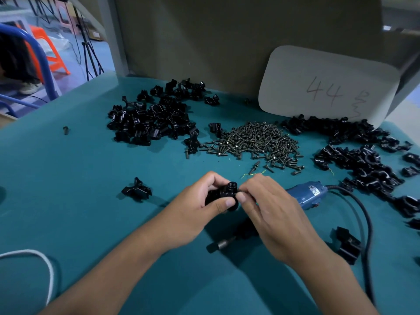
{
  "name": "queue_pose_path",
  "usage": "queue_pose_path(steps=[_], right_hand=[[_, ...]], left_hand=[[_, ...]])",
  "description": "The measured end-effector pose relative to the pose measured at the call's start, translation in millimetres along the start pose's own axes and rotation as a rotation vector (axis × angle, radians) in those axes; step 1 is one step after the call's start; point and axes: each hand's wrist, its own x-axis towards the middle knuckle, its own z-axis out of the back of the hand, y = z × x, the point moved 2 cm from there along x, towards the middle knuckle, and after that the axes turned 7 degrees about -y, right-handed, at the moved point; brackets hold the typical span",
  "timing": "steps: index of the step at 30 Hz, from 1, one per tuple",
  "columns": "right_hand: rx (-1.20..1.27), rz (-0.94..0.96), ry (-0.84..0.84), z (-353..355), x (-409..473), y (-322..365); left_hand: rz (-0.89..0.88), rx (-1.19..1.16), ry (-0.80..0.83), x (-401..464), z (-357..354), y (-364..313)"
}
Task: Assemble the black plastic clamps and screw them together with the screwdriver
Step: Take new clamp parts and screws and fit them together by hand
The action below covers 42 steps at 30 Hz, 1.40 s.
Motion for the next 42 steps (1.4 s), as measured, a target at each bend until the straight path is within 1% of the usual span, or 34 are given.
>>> queue_pose_path(steps=[3, 7, 9, 13, 15, 19, 21, 23, 25, 27, 28, 31, 33, 36, 42], right_hand=[[-0.015, -0.037, 0.05, -3.8, -0.2, 1.6], [0.141, -0.157, 0.052, -4.3, -0.1, 1.9], [0.121, -0.139, 0.08, -1.8, -1.2, 2.0], [0.038, -0.038, 0.113, 2.8, 0.1, 2.0], [0.034, -0.003, 0.094, 3.3, 1.8, 2.5], [0.08, -0.044, 0.051, -2.0, 2.4, 0.6], [0.15, -0.073, 0.042, -4.4, 1.9, -0.4], [0.261, -0.106, -0.005, -2.9, 0.9, -3.0], [0.378, -0.159, -0.099, 1.5, -0.5, -6.3], [0.458, -0.209, -0.189, 5.8, -0.8, -8.6], [0.49, -0.222, -0.208, 7.1, -0.9, -8.7], [0.556, -0.216, -0.143, 4.5, -1.6, -3.1], [0.554, -0.209, -0.121, 0.4, -1.7, 1.8], [0.586, -0.228, -0.164, -5.4, 0.4, 5.7], [0.696, -0.313, -0.208, -10.7, 1.6, -1.0]], left_hand=[[-0.066, 0.078, -0.02, 0.3, -2.3, -1.3], [-0.102, 0.133, -0.022, 0.1, -3.6, -0.9], [-0.098, 0.143, -0.024, 0.4, -3.5, -0.2], [-0.097, 0.139, -0.019, 1.1, -3.0, 0.9], [-0.114, 0.128, -0.02, 0.2, -5.2, 0.5], [-0.148, 0.111, -0.055, 0.3, -6.7, 0.2], [-0.164, 0.121, -0.074, -0.2, -6.6, 0.1], [-0.198, 0.108, -0.101, -1.2, -6.8, -0.1], [-0.216, 0.033, -0.119, -0.6, -6.5, -0.8], [-0.182, -0.114, -0.124, 2.3, -5.3, -1.5], [-0.156, -0.2, -0.134, 4.1, -4.7, -1.7], [-0.037, -0.487, -0.151, 5.9, -5.7, -2.6], [0.047, -0.596, -0.118, 5.1, -7.7, -1.8], [0.081, -0.593, -0.092, 4.3, -8.5, -1.6], [0.061, -0.561, -0.06, 6.2, -6.4, -1.9]])
